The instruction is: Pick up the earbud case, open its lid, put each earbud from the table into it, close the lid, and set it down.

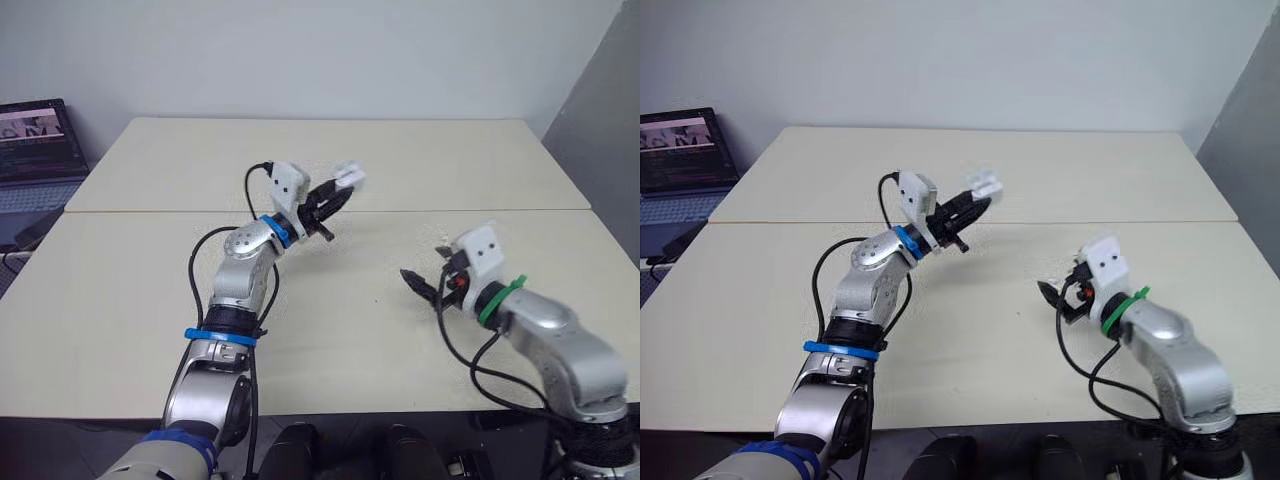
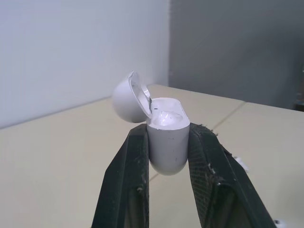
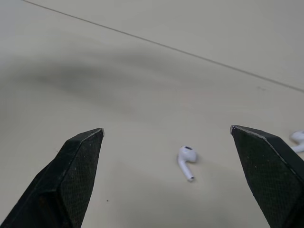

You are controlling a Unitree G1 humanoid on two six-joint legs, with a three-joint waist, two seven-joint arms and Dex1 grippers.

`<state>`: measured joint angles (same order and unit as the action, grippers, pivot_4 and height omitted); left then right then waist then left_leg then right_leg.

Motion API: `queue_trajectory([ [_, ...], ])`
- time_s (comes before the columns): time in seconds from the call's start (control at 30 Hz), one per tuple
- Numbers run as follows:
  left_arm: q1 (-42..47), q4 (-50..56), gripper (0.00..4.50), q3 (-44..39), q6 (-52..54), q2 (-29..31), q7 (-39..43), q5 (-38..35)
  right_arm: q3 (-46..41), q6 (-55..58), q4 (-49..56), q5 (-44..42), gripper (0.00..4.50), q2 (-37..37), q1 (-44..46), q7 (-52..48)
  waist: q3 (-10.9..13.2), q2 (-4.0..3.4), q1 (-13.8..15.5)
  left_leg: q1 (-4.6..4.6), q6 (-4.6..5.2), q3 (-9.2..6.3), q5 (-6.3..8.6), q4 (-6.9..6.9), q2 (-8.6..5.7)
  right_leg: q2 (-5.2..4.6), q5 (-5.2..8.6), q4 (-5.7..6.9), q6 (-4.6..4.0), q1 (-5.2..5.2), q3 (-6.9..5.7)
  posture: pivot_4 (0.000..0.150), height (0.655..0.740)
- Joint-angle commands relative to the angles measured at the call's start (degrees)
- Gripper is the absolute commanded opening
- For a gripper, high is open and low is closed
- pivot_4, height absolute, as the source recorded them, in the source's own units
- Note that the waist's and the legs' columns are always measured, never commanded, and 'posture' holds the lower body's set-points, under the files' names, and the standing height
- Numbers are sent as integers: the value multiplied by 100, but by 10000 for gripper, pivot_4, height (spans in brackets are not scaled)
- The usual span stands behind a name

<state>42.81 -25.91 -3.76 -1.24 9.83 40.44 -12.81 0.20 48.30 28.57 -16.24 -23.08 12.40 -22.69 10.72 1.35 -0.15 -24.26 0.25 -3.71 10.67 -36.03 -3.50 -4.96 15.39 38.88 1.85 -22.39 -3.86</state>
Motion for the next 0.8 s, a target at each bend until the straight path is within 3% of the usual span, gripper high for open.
queue_trajectory([
  [0.03, -233, 397, 7534, -20, -266, -15, -318, 70, 201, -574, -208, 278, 44776, 139, -30, 170, 0, 0, -1, 0, 0, 1, 0, 0, -2, 2, 0, 0, 0, 0, 1, 1500, 7400],
  [0.4, -425, 656, 7534, 92, -232, 115, -584, 121, 629, -741, -609, 446, 44776, 424, -76, 276, 0, 0, 4, 1, 0, -3, 0, -1, -2, 16, 0, -1, 1, 3, -2, 1500, 7400],
  [0.8, -394, 604, 7534, 130, -264, 181, -515, 84, 343, -1088, -1413, 674, 44776, 418, 178, 433, 0, 0, 4, 2, 0, -2, 0, 0, -2, 19, 0, -1, 1, 2, -1, 1500, 7400],
])
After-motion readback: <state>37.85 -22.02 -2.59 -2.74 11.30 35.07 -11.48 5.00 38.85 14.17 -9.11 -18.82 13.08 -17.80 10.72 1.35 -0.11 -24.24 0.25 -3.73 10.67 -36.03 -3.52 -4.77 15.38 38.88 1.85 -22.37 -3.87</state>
